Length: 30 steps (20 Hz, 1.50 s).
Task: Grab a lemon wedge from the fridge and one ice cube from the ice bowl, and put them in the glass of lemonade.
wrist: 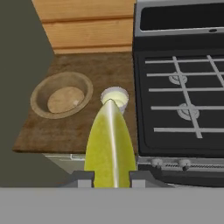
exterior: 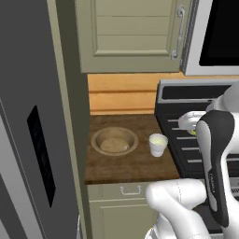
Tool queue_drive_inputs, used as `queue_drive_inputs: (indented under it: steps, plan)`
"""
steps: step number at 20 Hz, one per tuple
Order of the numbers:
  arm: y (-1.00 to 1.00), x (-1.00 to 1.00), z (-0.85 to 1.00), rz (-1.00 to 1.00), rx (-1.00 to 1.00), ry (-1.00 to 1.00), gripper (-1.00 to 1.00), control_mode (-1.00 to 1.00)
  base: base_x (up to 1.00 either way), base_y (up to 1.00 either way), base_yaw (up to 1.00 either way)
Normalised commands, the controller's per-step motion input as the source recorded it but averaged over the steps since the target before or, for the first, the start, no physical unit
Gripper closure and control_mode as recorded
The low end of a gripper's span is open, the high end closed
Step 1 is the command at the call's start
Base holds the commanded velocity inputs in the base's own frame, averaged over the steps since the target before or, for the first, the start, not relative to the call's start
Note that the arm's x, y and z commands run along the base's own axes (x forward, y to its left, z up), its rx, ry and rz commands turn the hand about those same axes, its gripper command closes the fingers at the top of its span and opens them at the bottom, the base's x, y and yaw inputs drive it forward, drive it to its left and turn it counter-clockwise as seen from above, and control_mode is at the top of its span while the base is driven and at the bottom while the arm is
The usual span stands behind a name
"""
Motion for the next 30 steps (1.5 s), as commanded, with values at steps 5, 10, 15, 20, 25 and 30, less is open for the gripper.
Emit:
queue_drive_inputs:
  steps: [5, 10, 15, 20, 25, 30]
  plan:
    - [0.0, 0.0, 0.0, 0.0, 0.0, 0.0, 1.0, 1.0, 0.0, -0.03, -0.02]
    - [0.0, 0.0, 0.0, 0.0, 0.0, 0.0, 1.0, 1.0, 0.0, -0.03, 0.0]
    - [-0.04, 0.11, -0.33, 0.0, 0.04, 0.12, 1.0, -1.0, 0.03, -0.01, 0.0]
    - [0.0, 0.34, -0.91, 0.0, 0.06, 0.14, 1.0, -1.0, 0.0, 0.0, 0.0]
    - [0.0, 0.72, -0.23, -0.04, 0.0, 0.04, 1.0, -1.0, 0.0, 0.0, 0.0]
    - [0.0, 0.9, 0.0, -0.06, 0.0, 0.07, 1.0, -1.0, 0.0, 0.0, 0.0]
